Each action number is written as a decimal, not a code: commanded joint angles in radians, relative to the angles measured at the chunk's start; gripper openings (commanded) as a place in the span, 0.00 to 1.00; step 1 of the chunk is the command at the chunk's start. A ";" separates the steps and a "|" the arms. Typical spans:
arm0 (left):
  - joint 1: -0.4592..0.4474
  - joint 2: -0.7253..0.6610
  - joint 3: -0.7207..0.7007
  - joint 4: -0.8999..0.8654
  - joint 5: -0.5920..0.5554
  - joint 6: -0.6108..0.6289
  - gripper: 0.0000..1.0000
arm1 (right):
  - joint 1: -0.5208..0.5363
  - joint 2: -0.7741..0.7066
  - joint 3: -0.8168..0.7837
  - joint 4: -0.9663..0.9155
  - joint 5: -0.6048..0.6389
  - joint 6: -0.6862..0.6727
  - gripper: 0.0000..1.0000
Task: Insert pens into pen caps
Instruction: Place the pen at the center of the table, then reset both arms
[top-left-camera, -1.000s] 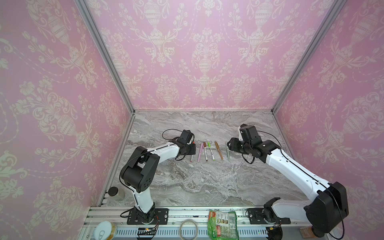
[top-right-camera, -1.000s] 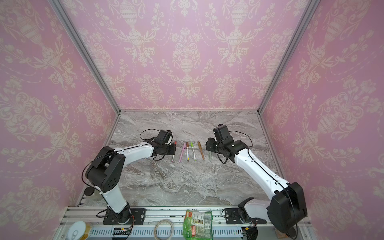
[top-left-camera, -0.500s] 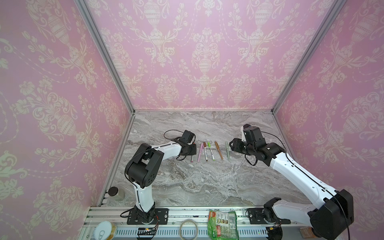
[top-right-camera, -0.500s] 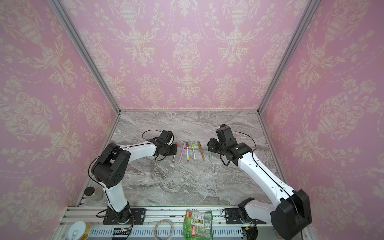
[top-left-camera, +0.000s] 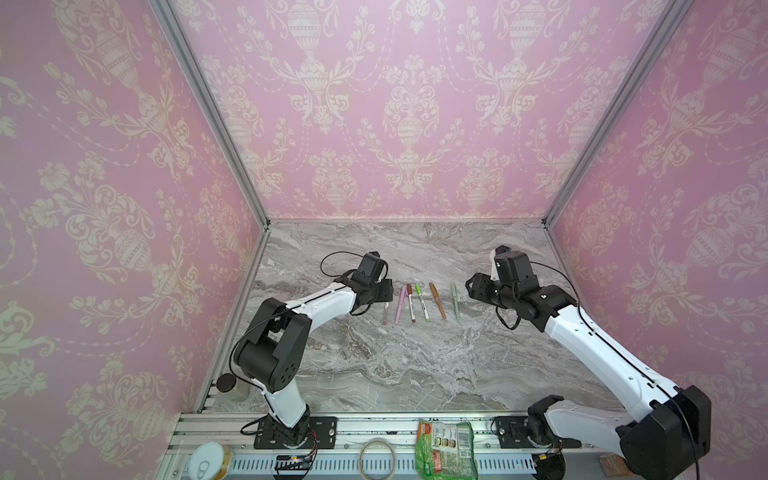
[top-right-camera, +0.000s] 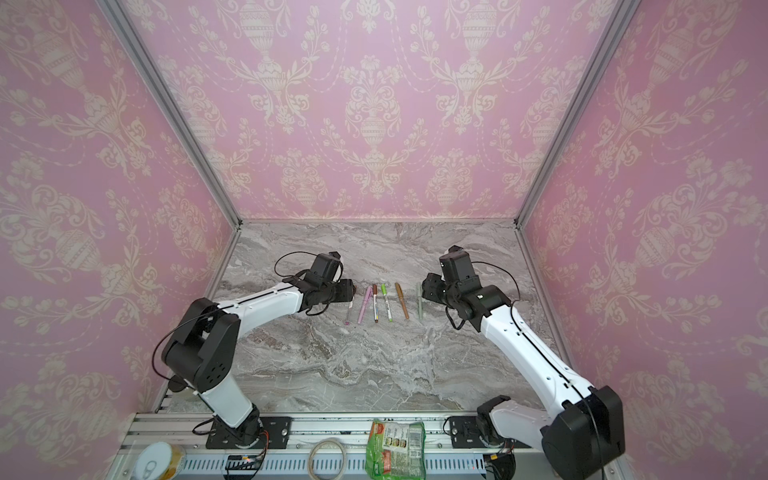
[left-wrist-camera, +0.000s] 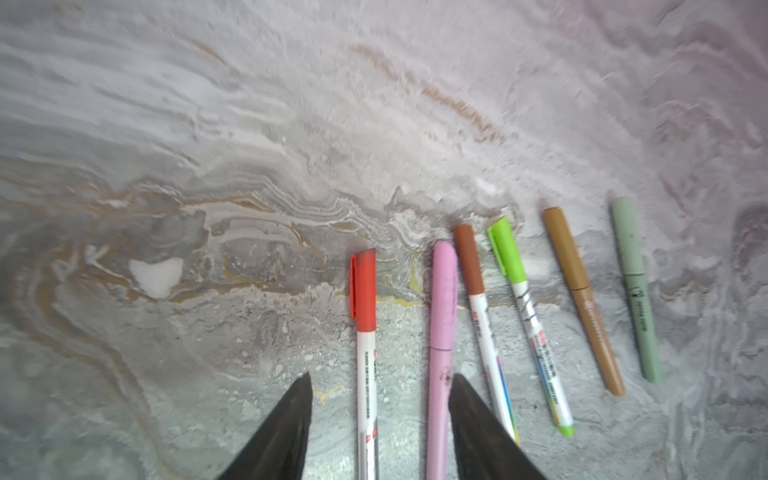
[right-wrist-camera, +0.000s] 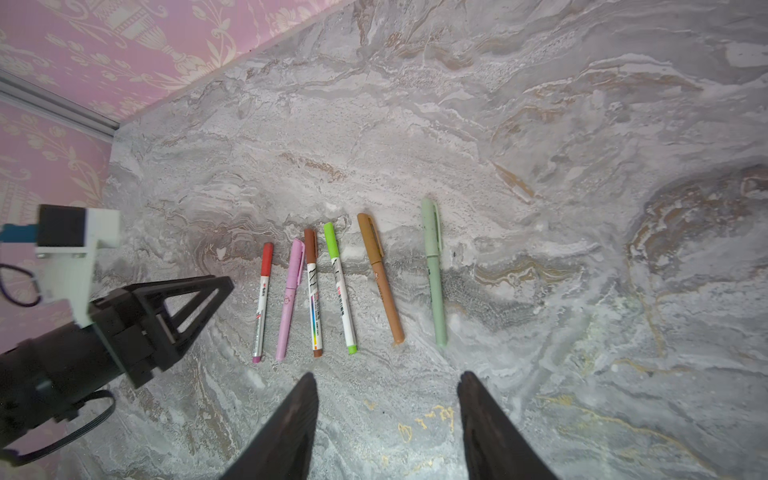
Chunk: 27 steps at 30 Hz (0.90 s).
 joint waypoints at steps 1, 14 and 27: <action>0.017 -0.191 -0.068 0.116 -0.153 0.087 0.68 | -0.043 -0.054 -0.014 0.006 0.087 -0.063 0.58; 0.176 -0.571 -0.621 0.440 -0.851 0.296 0.99 | -0.203 -0.409 -0.686 0.665 0.532 -0.361 0.66; 0.234 -0.266 -0.629 0.715 -0.873 0.414 0.99 | -0.209 -0.140 -0.862 1.255 0.461 -0.442 0.65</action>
